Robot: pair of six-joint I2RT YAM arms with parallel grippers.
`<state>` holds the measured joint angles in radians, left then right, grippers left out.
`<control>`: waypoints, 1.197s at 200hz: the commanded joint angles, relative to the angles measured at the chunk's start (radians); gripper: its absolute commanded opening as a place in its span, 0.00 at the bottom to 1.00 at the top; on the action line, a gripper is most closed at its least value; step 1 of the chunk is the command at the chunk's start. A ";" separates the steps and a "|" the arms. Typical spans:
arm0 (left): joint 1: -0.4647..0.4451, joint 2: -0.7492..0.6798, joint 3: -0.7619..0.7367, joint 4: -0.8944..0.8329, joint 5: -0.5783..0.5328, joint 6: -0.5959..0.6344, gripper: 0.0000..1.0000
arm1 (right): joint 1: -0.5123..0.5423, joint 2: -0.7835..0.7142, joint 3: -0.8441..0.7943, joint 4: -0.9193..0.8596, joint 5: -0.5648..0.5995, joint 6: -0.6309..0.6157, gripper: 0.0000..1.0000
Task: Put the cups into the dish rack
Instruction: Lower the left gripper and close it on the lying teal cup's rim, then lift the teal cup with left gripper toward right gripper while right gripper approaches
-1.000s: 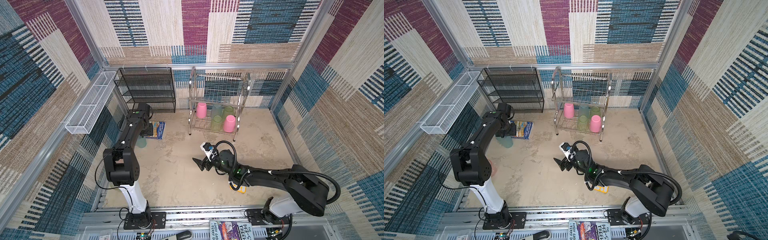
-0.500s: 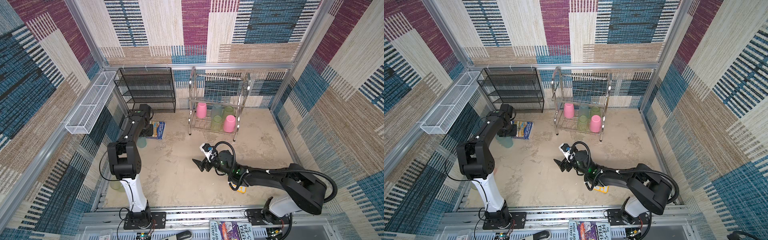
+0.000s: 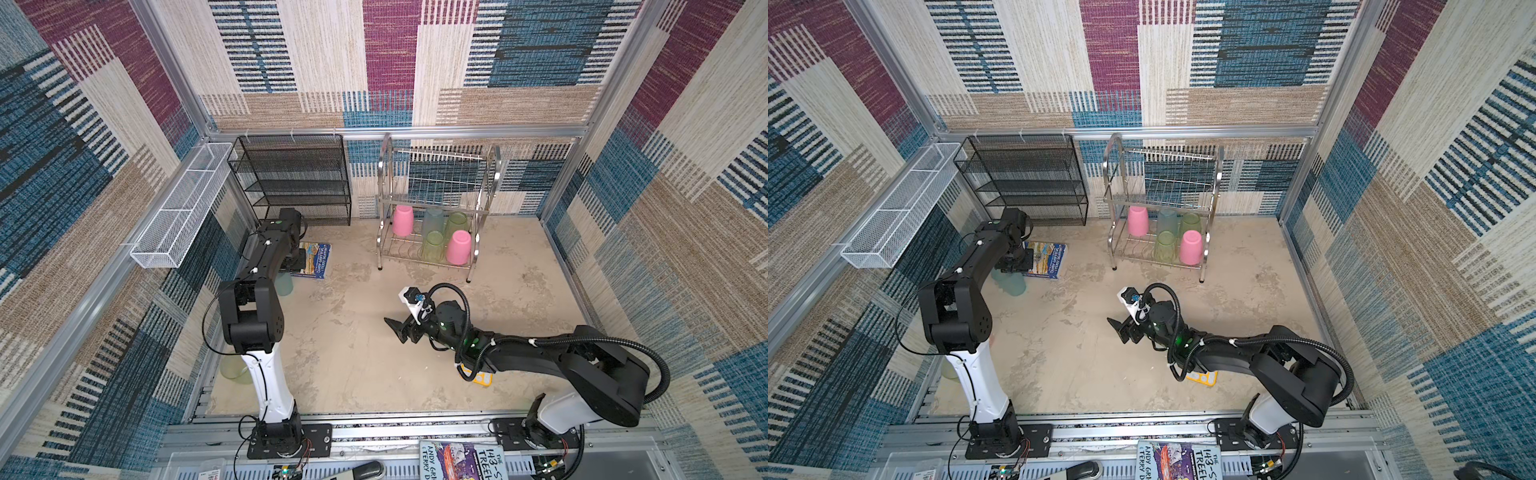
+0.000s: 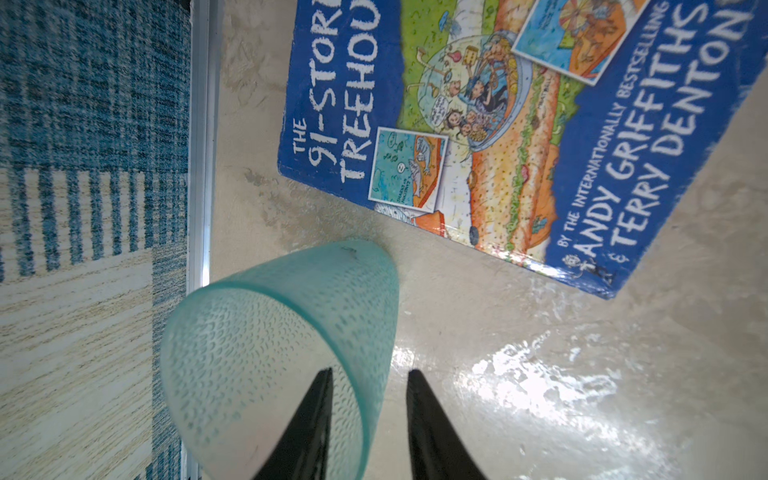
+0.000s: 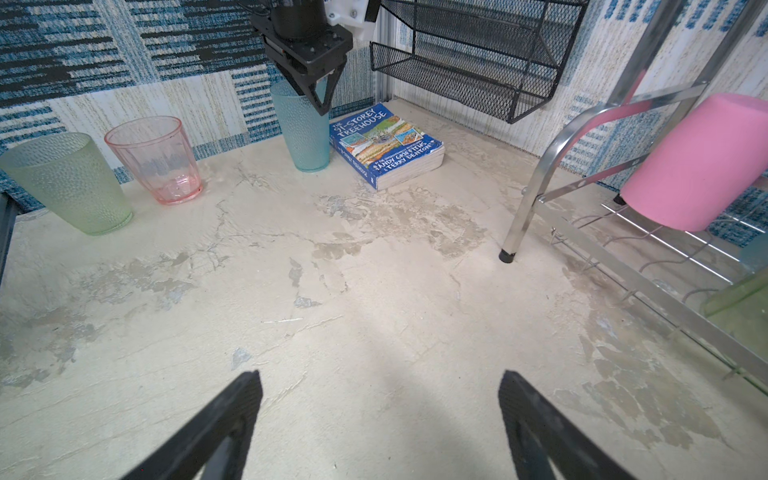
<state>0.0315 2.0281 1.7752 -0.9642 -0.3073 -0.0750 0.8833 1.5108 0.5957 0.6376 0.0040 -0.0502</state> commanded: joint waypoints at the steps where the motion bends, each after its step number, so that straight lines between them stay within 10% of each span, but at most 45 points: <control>1: 0.002 0.006 0.006 -0.016 -0.006 0.017 0.32 | 0.000 0.004 0.003 0.026 0.011 0.009 0.92; 239: -0.024 -0.144 -0.105 -0.019 0.076 -0.036 0.03 | 0.000 0.035 0.024 0.002 0.043 0.036 0.91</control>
<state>0.0250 1.9251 1.6970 -0.9829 -0.2806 -0.0807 0.8833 1.5429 0.6102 0.6304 0.0296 -0.0341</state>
